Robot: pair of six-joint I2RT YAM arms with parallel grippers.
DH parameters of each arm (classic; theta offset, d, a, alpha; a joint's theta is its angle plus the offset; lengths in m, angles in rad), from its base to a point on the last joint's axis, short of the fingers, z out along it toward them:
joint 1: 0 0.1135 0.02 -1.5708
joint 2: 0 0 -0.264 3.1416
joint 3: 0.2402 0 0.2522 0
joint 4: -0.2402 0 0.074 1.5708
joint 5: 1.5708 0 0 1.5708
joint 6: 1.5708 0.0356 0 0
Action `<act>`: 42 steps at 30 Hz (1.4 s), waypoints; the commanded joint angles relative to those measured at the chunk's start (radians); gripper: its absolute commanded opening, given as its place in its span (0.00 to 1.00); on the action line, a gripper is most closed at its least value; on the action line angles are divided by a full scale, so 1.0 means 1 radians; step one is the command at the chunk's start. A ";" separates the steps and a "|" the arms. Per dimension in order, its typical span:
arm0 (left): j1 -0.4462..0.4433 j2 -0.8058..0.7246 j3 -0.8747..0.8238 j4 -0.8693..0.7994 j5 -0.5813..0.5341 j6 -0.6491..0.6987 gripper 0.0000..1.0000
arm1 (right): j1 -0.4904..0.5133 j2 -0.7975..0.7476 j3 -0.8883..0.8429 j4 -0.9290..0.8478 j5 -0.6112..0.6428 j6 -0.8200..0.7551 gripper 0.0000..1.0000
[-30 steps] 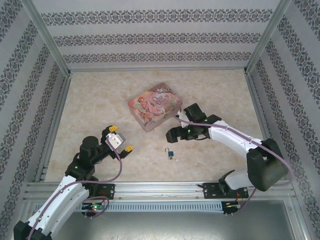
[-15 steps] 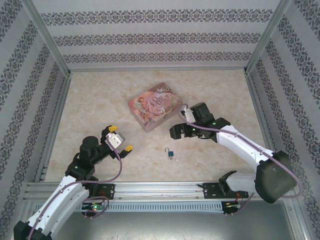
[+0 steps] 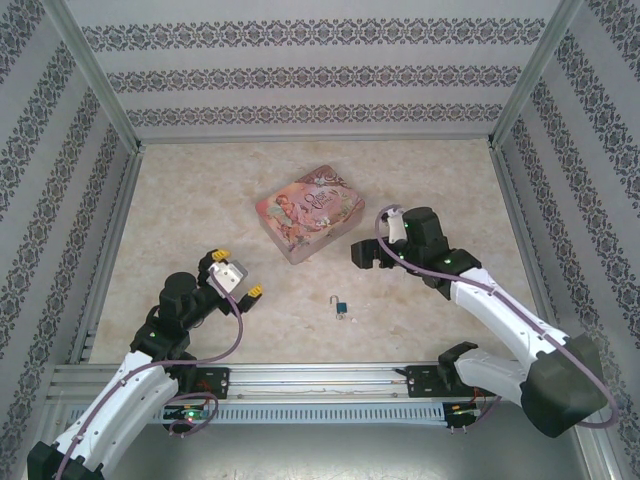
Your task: Unlock the padlock with the key
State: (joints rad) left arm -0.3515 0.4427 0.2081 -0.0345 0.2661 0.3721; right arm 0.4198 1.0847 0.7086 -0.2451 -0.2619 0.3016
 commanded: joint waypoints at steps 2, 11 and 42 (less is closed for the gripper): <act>0.008 0.011 0.044 0.084 -0.062 -0.105 0.99 | -0.032 -0.053 -0.036 0.120 0.056 0.029 0.98; 0.009 0.073 0.085 0.221 -0.376 -0.368 0.99 | -0.139 -0.113 -0.129 0.338 0.110 0.136 0.98; 0.051 0.270 0.002 0.501 -0.609 -0.379 0.99 | -0.289 -0.028 -0.344 0.798 0.373 -0.270 0.98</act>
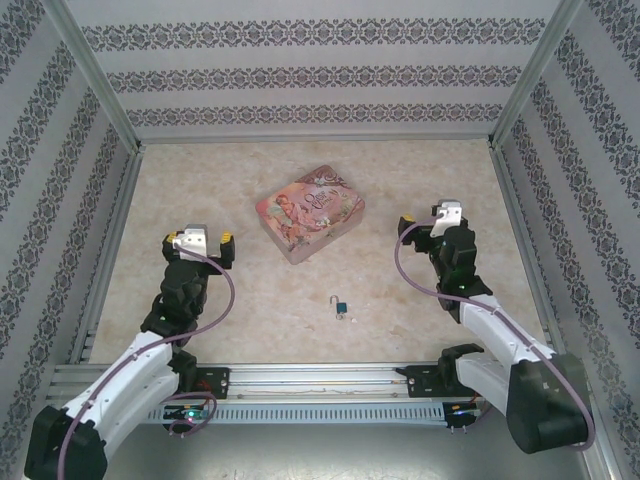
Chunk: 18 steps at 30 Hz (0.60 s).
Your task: Unlock the padlock with the key
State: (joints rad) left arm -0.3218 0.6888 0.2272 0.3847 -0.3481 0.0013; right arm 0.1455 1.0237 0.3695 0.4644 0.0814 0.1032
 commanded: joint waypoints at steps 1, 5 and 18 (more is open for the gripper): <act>0.027 0.039 -0.020 0.094 0.006 -0.011 0.99 | -0.018 0.049 -0.006 0.107 0.038 -0.076 0.99; 0.060 0.111 -0.026 0.147 0.032 -0.005 0.99 | -0.041 0.136 -0.017 0.221 0.066 -0.078 0.98; 0.134 0.362 -0.006 0.327 0.103 -0.011 0.99 | -0.110 0.260 0.038 0.316 -0.015 -0.095 0.99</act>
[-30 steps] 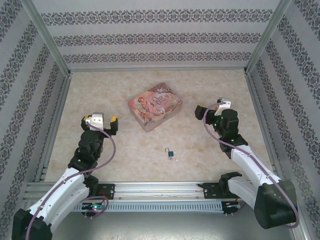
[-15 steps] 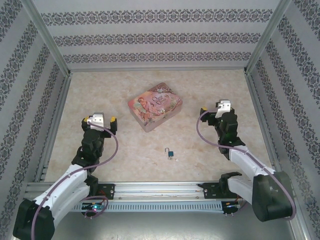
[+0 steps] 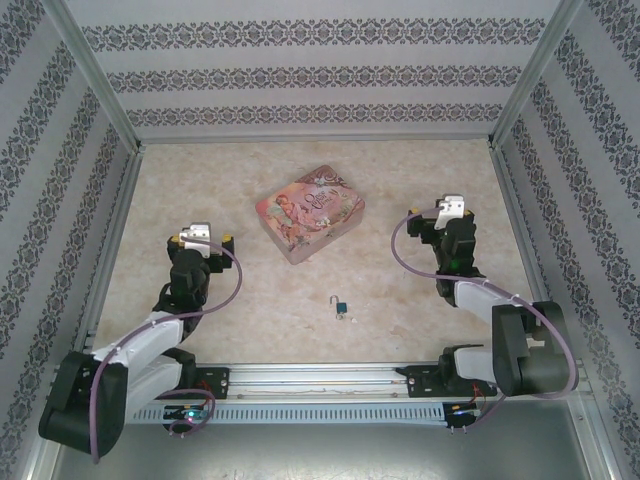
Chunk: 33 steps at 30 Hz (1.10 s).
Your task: Unlock the padlock with the key
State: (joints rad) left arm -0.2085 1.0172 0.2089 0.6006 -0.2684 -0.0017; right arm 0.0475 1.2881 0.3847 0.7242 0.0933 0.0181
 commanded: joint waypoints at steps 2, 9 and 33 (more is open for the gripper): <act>0.034 0.080 0.011 0.157 0.034 -0.008 0.99 | -0.012 -0.018 0.012 0.047 -0.019 -0.004 0.99; 0.087 0.257 0.023 0.320 0.105 0.012 0.99 | -0.017 -0.039 -0.035 0.043 -0.026 0.000 0.98; 0.192 0.577 0.180 0.345 0.237 0.004 0.99 | -0.033 0.239 -0.063 0.300 -0.101 -0.001 0.98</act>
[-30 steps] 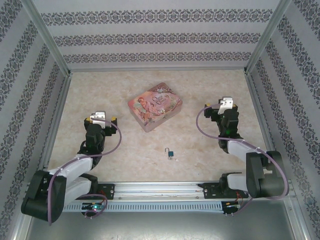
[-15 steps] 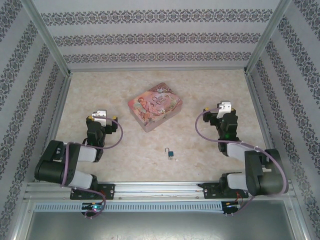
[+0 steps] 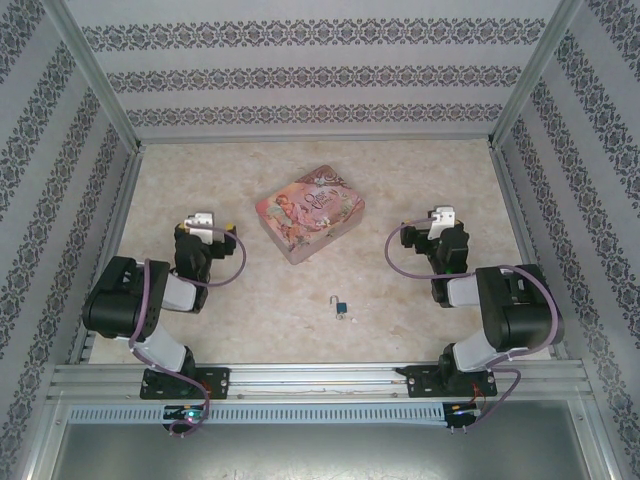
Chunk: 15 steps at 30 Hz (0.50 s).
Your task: Unlock the padlock with the key
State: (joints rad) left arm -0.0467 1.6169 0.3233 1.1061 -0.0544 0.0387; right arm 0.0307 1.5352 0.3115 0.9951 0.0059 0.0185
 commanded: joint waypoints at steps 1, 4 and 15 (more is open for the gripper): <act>0.051 -0.025 0.066 -0.164 0.064 -0.050 0.99 | -0.021 -0.005 0.024 0.011 -0.011 0.008 0.98; 0.058 -0.023 0.060 -0.152 0.073 -0.054 0.99 | -0.029 -0.009 0.073 -0.074 0.003 0.025 0.98; 0.058 -0.022 0.057 -0.140 0.072 -0.049 0.99 | -0.028 -0.006 0.064 -0.052 0.005 0.023 0.98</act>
State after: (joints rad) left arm 0.0032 1.6054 0.3824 0.9771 0.0006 0.0006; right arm 0.0082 1.5352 0.3668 0.9424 0.0097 0.0269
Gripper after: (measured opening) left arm 0.993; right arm 0.985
